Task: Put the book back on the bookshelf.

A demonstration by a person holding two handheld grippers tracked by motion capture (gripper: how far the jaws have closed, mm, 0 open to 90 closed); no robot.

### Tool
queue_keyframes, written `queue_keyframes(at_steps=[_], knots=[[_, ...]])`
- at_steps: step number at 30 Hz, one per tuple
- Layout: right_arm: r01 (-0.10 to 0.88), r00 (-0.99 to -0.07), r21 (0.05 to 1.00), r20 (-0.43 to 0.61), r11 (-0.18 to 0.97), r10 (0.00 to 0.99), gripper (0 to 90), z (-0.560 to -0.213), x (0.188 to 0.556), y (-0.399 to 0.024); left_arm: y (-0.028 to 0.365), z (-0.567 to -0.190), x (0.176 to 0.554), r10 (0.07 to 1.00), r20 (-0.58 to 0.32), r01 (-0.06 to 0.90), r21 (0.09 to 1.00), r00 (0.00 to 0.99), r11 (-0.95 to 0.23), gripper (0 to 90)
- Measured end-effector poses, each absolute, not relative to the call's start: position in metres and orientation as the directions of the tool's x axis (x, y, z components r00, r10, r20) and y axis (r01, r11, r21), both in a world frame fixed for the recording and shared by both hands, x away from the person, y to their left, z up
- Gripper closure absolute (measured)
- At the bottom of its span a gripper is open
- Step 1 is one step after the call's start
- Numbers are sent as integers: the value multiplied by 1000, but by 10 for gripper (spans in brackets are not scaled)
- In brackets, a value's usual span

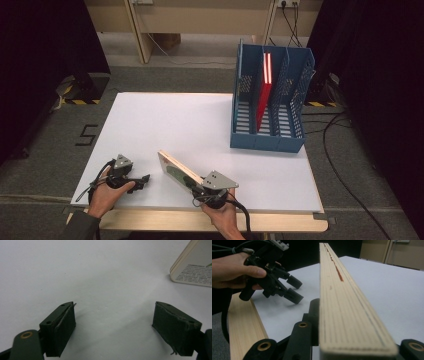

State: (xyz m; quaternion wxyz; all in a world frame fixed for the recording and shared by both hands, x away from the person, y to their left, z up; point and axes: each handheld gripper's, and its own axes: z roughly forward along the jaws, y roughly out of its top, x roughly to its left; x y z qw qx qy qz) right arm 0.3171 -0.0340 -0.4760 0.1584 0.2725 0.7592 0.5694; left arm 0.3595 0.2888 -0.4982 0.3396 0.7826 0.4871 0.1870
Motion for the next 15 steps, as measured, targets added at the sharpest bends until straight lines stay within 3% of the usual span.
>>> queue_keyframes(at_steps=[3,9,15], knots=[[265,-795,948,112,175,596,758,-476,320,-37,289,-498,359,888,-37,635,713,458,-297,175],[230,-813,954,78,194,577,761,-464,321,-41,289,-498,360,889,-40,635,714,456,-294,176],[238,-813,958,108,157,573,761,-464,323,-43,289,-498,360,890,-40,636,714,455,-293,176]])
